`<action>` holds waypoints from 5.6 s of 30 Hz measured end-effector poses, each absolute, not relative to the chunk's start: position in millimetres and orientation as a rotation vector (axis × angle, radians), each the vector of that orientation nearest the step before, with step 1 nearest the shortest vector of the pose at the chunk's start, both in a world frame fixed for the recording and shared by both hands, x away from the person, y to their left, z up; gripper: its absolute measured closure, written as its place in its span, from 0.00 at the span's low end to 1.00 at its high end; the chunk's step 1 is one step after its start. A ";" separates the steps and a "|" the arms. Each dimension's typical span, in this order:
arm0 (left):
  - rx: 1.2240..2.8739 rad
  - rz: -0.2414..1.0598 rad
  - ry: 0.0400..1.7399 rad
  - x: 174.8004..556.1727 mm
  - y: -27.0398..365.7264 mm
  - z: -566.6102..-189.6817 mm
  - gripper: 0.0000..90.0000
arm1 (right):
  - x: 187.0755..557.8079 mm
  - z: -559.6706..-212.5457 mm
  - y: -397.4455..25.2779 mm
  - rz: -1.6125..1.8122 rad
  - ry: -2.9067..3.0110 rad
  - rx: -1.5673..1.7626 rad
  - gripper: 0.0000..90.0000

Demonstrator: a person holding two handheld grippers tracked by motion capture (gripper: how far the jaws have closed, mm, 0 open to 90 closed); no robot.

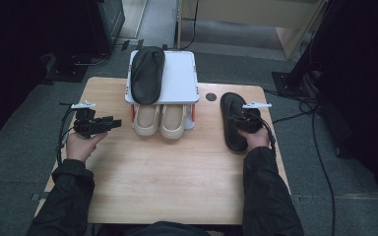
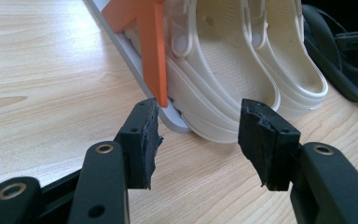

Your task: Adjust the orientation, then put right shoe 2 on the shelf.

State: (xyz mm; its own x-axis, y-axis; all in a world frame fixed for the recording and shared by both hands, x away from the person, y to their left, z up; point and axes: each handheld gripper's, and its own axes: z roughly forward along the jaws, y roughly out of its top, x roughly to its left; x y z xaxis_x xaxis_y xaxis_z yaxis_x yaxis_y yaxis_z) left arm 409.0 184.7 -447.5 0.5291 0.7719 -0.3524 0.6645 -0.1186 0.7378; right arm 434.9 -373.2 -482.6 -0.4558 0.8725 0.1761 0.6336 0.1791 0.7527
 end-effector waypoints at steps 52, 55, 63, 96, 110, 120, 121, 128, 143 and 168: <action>1.867 0.125 1.170 411.0 179.3 -451.9 0.53 | 442.4 -497.0 -415.0 1.167 1.954 1.645 0.71; 1.866 0.127 1.171 410.9 179.1 -451.9 0.53 | 441.9 -495.2 -411.3 1.159 1.954 1.662 0.79; 1.867 0.131 1.165 410.7 179.3 -451.6 0.53 | 442.1 -490.9 -399.1 1.101 1.939 1.704 0.82; 1.876 0.114 1.138 409.4 177.4 -451.4 0.53 | 460.7 -384.5 -364.1 1.085 1.941 1.645 0.83; 1.881 0.104 1.124 409.0 175.5 -451.6 0.52 | 481.7 -336.8 -343.7 1.099 1.934 1.602 0.83; 1.878 0.108 1.116 408.8 175.9 -451.3 0.53 | 501.9 -308.8 -308.9 1.088 1.960 1.551 0.83; 1.879 0.107 1.115 408.8 176.0 -451.1 0.53 | 503.9 -307.6 -305.8 1.089 1.961 1.548 0.83; 1.884 0.110 1.110 408.9 176.3 -451.4 0.53 | 516.2 -305.8 -281.5 1.098 1.978 1.542 0.83; 1.874 0.111 1.100 407.8 176.5 -449.9 0.54 | 537.6 -317.3 -234.7 1.100 1.999 1.549 0.82; 1.870 0.110 1.093 407.9 175.1 -449.7 0.54 | 526.3 -303.4 -226.7 1.186 2.049 1.479 0.73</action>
